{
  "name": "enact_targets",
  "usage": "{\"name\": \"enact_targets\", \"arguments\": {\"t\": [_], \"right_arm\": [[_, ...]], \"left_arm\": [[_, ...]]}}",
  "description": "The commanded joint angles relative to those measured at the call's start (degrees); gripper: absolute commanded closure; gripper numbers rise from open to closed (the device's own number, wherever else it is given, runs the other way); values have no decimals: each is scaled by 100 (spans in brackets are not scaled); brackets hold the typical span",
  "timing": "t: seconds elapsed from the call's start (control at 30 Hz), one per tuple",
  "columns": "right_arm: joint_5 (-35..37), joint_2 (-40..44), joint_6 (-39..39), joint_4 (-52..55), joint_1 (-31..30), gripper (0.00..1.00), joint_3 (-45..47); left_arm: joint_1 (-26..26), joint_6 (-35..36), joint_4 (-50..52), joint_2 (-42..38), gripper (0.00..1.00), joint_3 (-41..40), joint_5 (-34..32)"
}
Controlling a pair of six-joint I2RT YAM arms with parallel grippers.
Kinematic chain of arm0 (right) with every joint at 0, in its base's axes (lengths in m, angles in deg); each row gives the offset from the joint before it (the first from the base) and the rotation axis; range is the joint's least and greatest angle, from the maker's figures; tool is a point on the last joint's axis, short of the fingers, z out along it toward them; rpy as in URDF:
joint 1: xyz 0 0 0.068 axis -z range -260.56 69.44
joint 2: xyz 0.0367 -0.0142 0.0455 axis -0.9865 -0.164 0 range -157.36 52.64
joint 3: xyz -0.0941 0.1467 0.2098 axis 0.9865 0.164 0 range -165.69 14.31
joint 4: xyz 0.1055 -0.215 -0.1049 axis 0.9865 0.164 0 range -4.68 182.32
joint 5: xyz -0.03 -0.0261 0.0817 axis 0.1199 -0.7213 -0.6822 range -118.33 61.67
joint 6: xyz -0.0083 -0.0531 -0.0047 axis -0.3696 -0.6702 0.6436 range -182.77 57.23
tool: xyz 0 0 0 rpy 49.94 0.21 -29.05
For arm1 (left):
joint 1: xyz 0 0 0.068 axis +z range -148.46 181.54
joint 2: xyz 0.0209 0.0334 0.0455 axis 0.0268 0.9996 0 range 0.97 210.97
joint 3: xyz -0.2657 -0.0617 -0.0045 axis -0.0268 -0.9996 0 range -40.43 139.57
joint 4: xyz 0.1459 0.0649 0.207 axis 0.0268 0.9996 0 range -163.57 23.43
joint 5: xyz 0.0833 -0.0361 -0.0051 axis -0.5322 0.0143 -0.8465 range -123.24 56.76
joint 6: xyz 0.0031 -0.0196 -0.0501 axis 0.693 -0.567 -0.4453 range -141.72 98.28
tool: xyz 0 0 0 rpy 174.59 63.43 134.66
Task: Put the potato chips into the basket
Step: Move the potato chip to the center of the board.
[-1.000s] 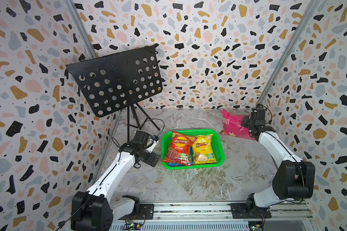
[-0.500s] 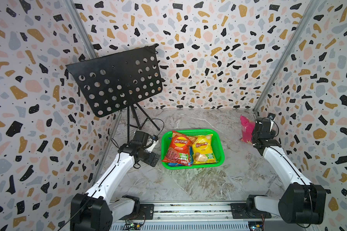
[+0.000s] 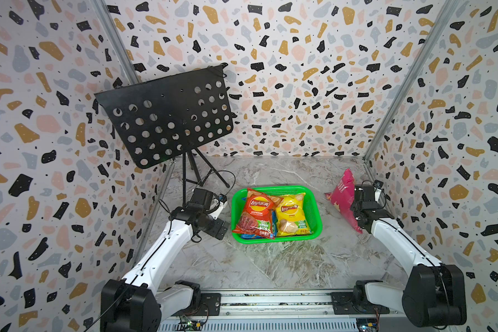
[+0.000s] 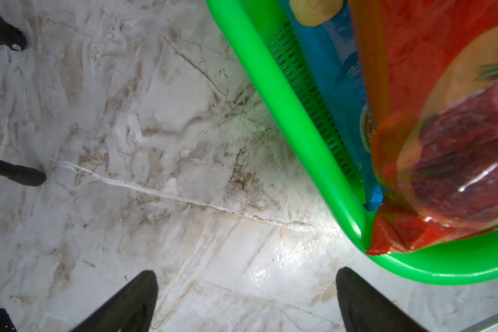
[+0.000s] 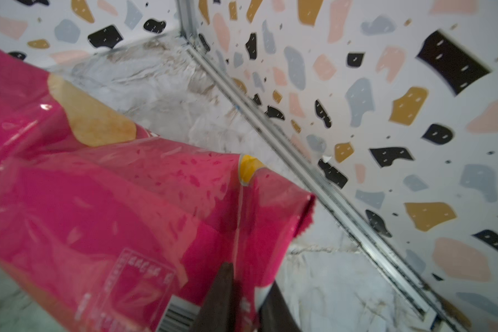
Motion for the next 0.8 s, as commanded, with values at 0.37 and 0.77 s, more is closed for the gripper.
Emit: {"name": "enact_targets", "arguments": {"t": [0.37, 0.77], "right_arm": [[-2423, 1529, 1289, 1279, -754, 66, 624], [-2934, 2230, 424, 2925, -771, 52, -844]], "left_arm": [[14, -38, 2, 21, 0, 61, -33], [14, -62, -2, 127, 0, 87, -25]]}}
